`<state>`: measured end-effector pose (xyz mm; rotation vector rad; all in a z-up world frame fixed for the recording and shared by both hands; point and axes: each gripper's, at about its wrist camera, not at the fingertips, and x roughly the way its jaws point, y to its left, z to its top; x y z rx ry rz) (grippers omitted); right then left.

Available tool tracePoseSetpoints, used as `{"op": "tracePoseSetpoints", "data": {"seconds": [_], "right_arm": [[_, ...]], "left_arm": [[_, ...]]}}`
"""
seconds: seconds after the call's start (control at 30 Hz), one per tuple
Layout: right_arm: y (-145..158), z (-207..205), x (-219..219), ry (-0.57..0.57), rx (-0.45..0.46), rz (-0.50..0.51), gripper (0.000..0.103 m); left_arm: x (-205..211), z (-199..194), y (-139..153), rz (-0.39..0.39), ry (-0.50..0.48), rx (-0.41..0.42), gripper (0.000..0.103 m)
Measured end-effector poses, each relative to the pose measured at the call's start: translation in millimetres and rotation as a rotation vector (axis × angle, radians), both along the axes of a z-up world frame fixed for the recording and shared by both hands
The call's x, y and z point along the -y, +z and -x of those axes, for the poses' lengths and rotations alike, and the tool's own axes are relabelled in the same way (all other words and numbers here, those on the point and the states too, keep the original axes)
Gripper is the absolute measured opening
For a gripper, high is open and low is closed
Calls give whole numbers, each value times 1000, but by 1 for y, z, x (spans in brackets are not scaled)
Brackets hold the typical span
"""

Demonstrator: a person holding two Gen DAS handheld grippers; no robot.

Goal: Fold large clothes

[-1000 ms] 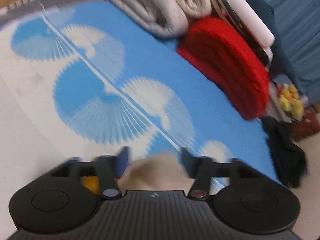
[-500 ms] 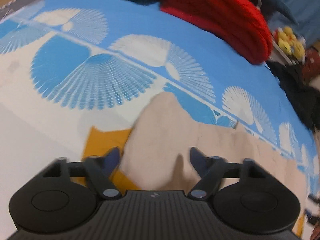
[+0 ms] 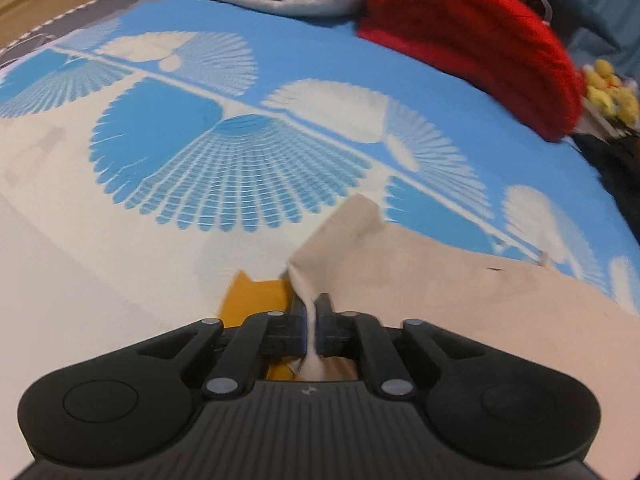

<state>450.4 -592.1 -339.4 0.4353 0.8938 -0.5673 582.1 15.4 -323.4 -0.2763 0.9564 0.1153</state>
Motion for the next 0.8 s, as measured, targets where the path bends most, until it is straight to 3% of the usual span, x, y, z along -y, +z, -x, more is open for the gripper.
{"op": "tracePoseSetpoints", "data": {"seconds": [0.07, 0.1, 0.13, 0.17, 0.2, 0.23, 0.27, 0.33, 0.5, 0.57, 0.67, 0.73, 0.8], "right_arm": [[4, 4, 6, -29, 27, -13, 1], [8, 9, 11, -63, 51, -37, 3], [16, 15, 15, -90, 84, -43, 3], [26, 21, 16, -96, 117, -30, 3], [39, 28, 14, -76, 151, 0, 4], [52, 35, 8, -54, 179, 29, 11], [65, 42, 0, -22, 215, 55, 23], [86, 53, -21, 71, 275, 64, 34], [95, 42, -104, 389, 319, -7, 40], [83, 26, -140, 485, 305, 29, 40], [56, -6, -173, 547, 239, 64, 40], [34, -26, -182, 549, 165, 92, 40], [12, -37, -182, 551, 132, 109, 40]], "left_arm": [[-7, 2, 0, 10, 47, 8, 21], [-11, 2, 5, 14, 61, 16, 30], [-16, 4, 11, 17, 85, 26, 46], [-22, 7, 18, 27, 116, 38, 55], [-27, 12, 29, 15, 160, 55, 73], [-29, 17, 41, -2, 190, 84, 80], [-30, 25, 56, -15, 207, 126, 80], [-24, 40, 81, 25, 180, 187, 80], [46, 66, 106, 223, -24, 234, 86], [88, 68, 95, 310, -144, 204, 86], [138, 58, 58, 336, -292, 108, 86], [159, 47, 26, 276, -349, 40, 86], [171, 39, 0, 177, -394, 43, 86]]}}
